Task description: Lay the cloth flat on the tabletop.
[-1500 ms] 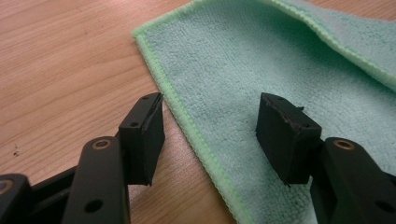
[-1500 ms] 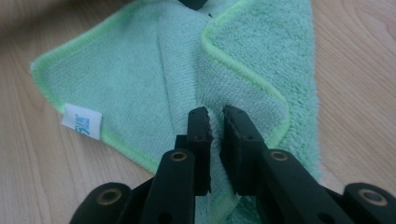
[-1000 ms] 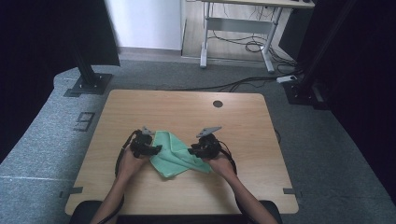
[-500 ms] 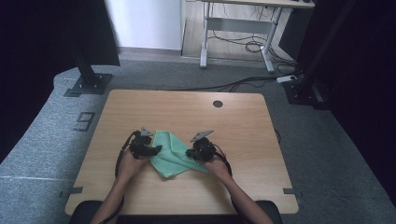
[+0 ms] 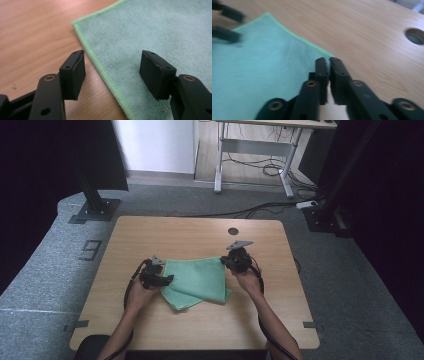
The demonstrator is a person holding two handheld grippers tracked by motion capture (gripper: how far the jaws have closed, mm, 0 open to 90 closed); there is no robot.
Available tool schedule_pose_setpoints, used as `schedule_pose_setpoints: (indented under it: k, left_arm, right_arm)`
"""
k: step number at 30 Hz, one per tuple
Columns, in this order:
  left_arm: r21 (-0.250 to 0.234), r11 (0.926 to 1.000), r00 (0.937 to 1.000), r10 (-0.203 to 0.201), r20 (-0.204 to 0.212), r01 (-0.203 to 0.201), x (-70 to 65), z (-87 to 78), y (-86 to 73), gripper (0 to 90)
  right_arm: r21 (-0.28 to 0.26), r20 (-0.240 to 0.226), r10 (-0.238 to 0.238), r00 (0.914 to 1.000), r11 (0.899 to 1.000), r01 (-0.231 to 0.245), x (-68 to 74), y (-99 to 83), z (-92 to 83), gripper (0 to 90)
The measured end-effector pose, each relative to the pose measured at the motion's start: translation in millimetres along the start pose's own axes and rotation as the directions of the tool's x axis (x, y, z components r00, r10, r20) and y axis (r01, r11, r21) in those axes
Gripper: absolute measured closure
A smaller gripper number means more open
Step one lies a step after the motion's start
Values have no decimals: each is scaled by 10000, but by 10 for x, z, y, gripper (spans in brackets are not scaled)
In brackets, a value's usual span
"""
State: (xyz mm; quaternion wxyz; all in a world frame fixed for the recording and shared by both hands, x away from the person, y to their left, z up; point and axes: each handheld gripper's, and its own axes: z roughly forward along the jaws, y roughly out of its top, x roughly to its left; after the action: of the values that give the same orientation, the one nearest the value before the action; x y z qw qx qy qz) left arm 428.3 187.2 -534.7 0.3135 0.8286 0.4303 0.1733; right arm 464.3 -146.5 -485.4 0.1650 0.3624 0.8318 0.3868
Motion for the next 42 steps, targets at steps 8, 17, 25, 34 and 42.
schedule_pose_setpoints:
  k: [8,17,25,34,42]
  left_arm:
    - [-340,9982,9980,-511,-368,498,152,-79,123,390]
    - [-156,9968,9958,-788,-456,782,176,149,79,422]
    - [42,9996,9996,-287,1,287,-9,86,99,865]
    - [-2685,9618,9972,-380,640,539,61,-811,715,855]
    - [-1244,9895,9940,-833,-711,740,220,-508,837,383]
  right_arm:
    - [384,188,959,9952,9946,-966,-219,-190,76,648]
    - [1112,-122,598,9981,9921,-580,14,-416,358,543]
    - [1277,-519,105,9986,9918,-38,210,-443,257,852]
    - [-672,44,-131,9999,9976,134,80,94,-596,853]
    - [-253,1619,858,9831,9962,-827,-575,184,-392,447]
